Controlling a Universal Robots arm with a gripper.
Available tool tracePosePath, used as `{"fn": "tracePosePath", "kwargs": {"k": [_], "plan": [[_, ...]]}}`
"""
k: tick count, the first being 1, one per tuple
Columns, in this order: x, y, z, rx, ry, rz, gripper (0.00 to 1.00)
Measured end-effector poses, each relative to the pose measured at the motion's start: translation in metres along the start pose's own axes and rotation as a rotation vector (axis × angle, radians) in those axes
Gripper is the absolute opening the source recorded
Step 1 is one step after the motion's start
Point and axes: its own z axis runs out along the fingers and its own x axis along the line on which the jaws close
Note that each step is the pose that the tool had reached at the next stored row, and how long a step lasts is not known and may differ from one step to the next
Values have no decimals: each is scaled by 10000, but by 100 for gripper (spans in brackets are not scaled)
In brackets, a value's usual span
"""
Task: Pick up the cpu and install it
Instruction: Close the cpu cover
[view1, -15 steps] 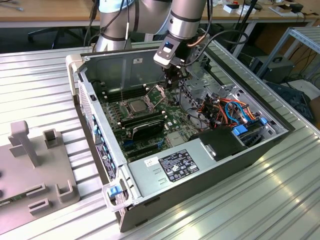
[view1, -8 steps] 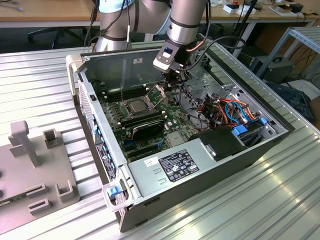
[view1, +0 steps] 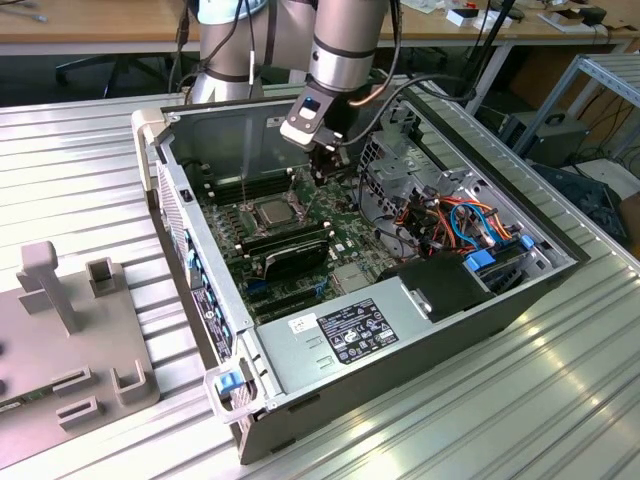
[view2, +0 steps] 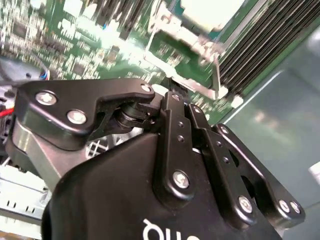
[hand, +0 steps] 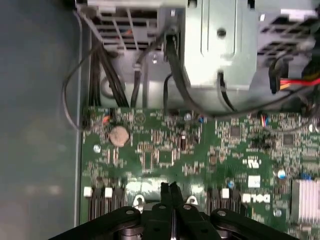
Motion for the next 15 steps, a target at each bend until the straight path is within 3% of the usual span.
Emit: {"fn": "tracePosePath", "kwargs": {"k": [2, 3, 7, 13, 15], "plan": [[6, -88, 0, -18, 3, 1, 11], [12, -164, 0, -31, 5, 0, 11], [25, -340, 6, -58, 5, 0, 11], [26, -362, 6, -59, 4, 0, 11], [28, -419, 31, -64, 5, 1, 11]]}}
